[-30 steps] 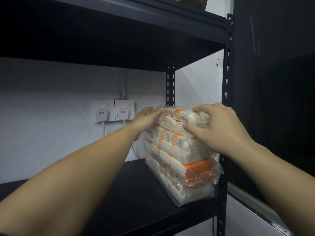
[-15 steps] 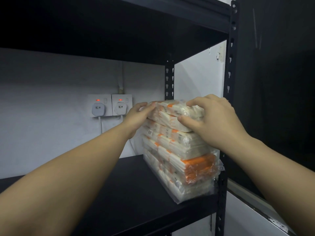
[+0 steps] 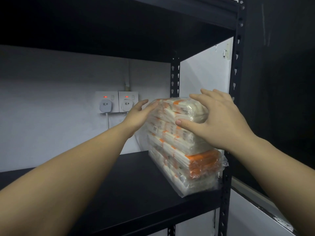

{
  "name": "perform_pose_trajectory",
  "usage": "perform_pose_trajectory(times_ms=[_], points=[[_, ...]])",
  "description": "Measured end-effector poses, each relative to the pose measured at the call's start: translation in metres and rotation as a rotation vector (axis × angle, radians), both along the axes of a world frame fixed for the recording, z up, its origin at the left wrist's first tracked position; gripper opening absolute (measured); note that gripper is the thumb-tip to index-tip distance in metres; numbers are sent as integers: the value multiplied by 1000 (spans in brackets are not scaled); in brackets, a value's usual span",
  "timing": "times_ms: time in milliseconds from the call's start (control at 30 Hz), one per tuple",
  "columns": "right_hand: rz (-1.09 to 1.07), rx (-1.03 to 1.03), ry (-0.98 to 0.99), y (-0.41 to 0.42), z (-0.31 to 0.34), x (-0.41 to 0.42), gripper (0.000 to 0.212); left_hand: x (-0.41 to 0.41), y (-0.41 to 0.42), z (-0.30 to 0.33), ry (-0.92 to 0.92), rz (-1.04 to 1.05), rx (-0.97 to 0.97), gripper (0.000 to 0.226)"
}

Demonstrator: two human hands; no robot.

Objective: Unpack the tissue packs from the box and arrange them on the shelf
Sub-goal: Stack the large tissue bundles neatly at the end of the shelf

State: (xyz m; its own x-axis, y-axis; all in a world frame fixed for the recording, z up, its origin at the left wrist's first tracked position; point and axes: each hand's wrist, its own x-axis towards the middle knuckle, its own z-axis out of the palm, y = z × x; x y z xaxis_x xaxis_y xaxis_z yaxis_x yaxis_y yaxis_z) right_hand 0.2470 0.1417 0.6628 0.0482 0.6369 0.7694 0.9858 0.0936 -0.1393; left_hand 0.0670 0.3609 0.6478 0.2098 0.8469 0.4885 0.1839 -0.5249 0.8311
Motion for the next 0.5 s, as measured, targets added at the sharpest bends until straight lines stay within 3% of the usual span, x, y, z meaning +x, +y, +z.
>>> perform_pose_trajectory(times_ms=[133, 267, 500], points=[[16, 76, -119, -2, -5, -18, 82, -29, -13, -12, 88, 48, 32, 77], [117, 95, -143, -1, -19, -52, 75, -78, -40, -29, 355, 205, 181, 80], [201, -77, -64, -16, -73, -133, 79, -191, -122, -73, 628, 349, 188, 86]])
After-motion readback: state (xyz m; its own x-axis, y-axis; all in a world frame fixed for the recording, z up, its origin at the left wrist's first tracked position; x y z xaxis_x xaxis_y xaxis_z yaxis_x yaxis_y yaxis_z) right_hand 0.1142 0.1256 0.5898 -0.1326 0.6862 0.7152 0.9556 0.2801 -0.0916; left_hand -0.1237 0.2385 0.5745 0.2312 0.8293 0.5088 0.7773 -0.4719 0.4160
